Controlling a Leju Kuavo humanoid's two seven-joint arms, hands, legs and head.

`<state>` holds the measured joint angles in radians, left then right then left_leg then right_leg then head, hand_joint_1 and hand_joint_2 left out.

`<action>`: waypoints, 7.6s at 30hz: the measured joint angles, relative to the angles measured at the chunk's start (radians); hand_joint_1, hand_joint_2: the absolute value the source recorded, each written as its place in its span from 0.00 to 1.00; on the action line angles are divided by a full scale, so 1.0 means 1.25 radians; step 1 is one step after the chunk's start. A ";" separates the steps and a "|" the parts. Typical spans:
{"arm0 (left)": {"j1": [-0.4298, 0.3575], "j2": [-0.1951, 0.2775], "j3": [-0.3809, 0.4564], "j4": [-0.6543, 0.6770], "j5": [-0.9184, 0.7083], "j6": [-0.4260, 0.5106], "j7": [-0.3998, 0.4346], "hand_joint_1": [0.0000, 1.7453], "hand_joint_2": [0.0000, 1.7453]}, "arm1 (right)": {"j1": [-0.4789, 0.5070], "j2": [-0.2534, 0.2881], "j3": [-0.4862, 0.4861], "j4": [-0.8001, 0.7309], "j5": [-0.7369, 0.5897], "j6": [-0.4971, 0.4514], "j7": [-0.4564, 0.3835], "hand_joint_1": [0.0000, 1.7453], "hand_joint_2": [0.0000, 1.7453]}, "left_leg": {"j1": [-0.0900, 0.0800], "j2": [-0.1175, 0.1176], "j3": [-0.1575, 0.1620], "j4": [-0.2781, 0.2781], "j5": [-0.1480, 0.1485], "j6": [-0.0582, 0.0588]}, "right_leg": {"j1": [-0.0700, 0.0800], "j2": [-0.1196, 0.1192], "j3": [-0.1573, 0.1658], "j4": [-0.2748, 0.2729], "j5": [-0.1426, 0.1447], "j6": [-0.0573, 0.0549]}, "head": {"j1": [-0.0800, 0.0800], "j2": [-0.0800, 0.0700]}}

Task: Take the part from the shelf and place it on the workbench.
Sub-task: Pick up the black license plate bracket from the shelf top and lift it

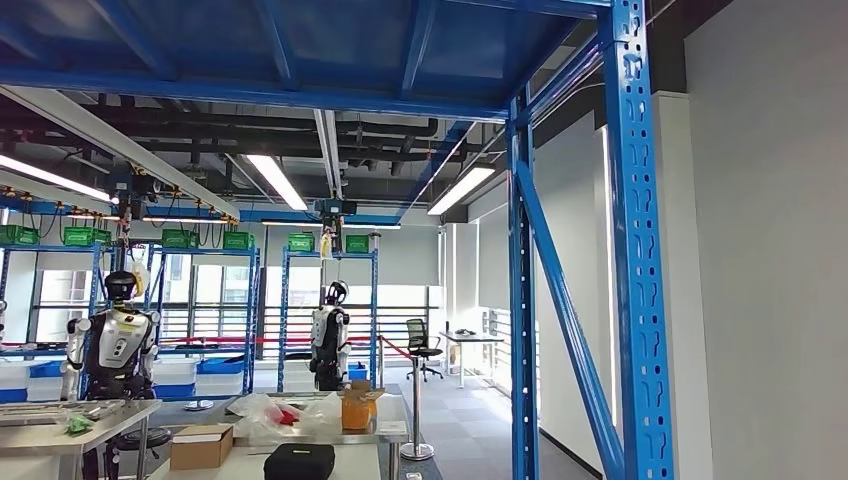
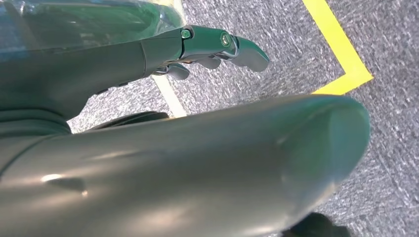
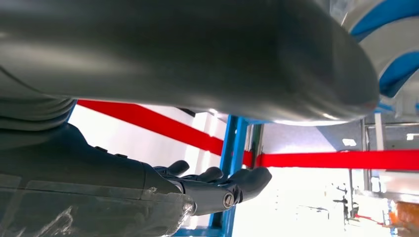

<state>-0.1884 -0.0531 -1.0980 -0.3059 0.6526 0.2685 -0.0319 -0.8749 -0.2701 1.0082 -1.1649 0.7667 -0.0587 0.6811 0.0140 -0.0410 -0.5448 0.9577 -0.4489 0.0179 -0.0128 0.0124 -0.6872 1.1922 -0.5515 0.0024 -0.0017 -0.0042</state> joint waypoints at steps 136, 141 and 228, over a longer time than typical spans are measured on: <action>-0.014 0.001 0.019 -0.004 -0.027 -0.005 -0.010 0.00 0.00 | -0.043 0.218 0.087 0.152 -0.273 -0.071 -0.103 0.00 0.00 | -0.012 -0.002 -0.036 0.041 -0.004 -0.016 | 0.010 -0.001 0.063 -0.134 0.073 -0.027 | 0.006 0.000; -0.013 0.002 0.019 -0.004 -0.027 0.006 -0.002 0.00 0.00 | -0.032 0.227 0.099 0.186 -0.296 -0.072 -0.109 0.00 0.00 | -0.012 -0.002 -0.036 0.041 -0.004 -0.016 | 0.010 -0.001 0.063 -0.134 0.073 -0.027 | 0.005 0.000; -0.002 0.021 0.019 -0.004 -0.028 0.020 0.023 0.00 0.00 | 0.029 0.166 0.096 0.224 -0.416 -0.073 0.002 1.00 1.00 | -0.012 -0.002 -0.025 0.041 -0.007 -0.014 | 0.010 -0.001 0.075 -0.138 0.072 -0.025 | 0.004 0.000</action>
<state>-0.1913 -0.0263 -1.0739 -0.3108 0.6173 0.2930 -0.0031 -0.8384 -0.0626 1.1288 -0.8850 0.2462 -0.1502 0.6831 -0.0010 -0.0432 -0.5760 1.0092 -0.4571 0.0004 0.0000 0.0112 -0.5929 1.0203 -0.4619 -0.0286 0.0038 -0.0042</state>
